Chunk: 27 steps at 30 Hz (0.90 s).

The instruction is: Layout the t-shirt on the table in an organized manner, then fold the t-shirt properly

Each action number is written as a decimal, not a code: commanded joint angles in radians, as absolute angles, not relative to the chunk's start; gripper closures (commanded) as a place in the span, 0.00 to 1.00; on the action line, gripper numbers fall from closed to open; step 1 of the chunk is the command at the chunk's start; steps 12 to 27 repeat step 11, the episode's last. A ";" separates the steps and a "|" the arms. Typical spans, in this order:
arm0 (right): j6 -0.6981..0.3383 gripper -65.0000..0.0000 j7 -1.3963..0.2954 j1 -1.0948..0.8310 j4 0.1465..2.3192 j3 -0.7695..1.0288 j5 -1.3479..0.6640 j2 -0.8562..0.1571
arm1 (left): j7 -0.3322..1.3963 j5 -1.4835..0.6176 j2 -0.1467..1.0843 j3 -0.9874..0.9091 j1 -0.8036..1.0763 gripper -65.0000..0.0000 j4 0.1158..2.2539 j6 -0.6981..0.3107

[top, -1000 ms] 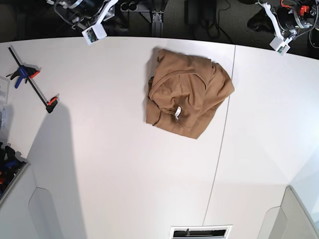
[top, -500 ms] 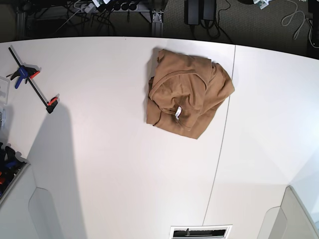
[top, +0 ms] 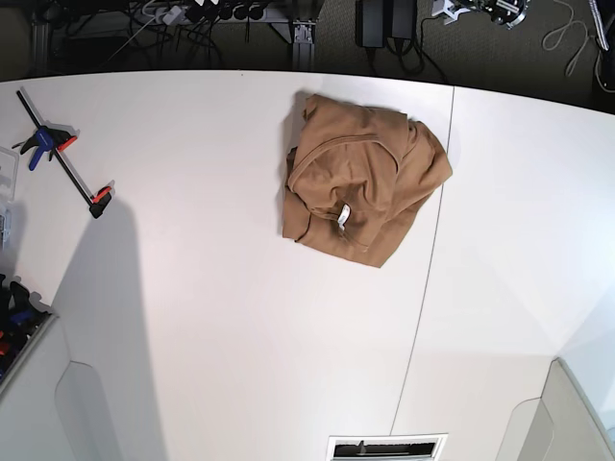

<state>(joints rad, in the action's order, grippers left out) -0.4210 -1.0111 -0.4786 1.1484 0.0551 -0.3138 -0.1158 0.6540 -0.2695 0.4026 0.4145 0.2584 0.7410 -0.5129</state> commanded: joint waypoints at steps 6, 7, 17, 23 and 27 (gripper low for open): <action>-0.423 1.00 -1.026 -0.405 1.085 0.056 -0.318 -0.114 | 0.646 -0.336 0.383 0.533 0.179 0.85 0.718 -0.474; -0.423 1.00 -1.026 -0.404 1.087 0.056 -0.318 -0.114 | 0.646 -0.349 0.377 0.541 0.179 0.85 0.719 -0.475; -0.434 1.00 -0.997 -0.405 1.102 0.056 -0.318 -0.114 | 0.629 -0.349 0.355 0.543 0.180 0.85 0.719 -0.475; -0.434 1.00 -0.997 -0.405 1.102 0.056 -0.318 -0.114 | 0.629 -0.349 0.355 0.543 0.180 0.85 0.719 -0.475; -0.434 1.00 -0.997 -0.405 1.102 0.056 -0.318 -0.114 | 0.629 -0.349 0.355 0.543 0.180 0.85 0.719 -0.475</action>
